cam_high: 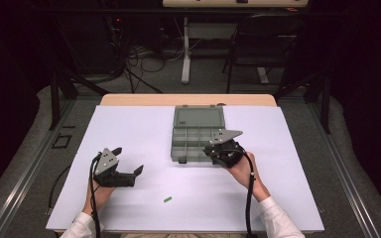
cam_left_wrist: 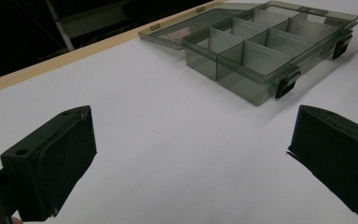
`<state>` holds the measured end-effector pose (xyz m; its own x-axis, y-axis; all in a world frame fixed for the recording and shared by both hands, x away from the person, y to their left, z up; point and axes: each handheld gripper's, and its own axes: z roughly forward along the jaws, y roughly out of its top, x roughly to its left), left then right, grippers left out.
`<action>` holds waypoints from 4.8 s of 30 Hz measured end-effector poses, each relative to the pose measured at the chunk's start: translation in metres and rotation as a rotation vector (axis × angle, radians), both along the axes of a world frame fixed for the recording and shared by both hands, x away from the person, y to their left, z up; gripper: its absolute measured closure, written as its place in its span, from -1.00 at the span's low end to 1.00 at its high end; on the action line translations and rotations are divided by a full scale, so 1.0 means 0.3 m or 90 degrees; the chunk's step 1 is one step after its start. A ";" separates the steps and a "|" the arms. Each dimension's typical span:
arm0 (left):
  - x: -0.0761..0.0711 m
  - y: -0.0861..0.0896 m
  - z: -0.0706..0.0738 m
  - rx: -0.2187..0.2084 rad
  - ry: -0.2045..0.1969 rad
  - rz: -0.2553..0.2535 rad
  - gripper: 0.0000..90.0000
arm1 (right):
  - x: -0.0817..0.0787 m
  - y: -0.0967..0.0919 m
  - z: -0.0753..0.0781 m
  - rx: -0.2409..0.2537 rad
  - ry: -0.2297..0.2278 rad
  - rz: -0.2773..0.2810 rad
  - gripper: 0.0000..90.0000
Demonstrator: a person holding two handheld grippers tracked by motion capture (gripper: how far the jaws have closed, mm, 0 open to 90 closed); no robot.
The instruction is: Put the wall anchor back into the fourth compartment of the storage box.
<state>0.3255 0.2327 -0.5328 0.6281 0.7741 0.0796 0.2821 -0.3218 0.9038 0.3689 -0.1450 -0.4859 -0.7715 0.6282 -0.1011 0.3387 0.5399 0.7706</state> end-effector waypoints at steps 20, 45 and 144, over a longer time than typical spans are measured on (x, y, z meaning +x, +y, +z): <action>0.002 -0.002 -0.003 -0.001 0.002 -0.001 -1.00 | 0.083 -0.033 0.030 0.001 -0.005 -0.043 0.87; 0.001 0.000 -0.002 -0.001 0.001 0.003 -1.00 | 0.236 -0.063 0.003 -0.036 0.026 -0.110 0.87; -0.005 -0.005 0.003 0.004 -0.006 -0.004 -1.00 | -0.101 0.178 -0.088 -0.018 0.029 0.059 -1.00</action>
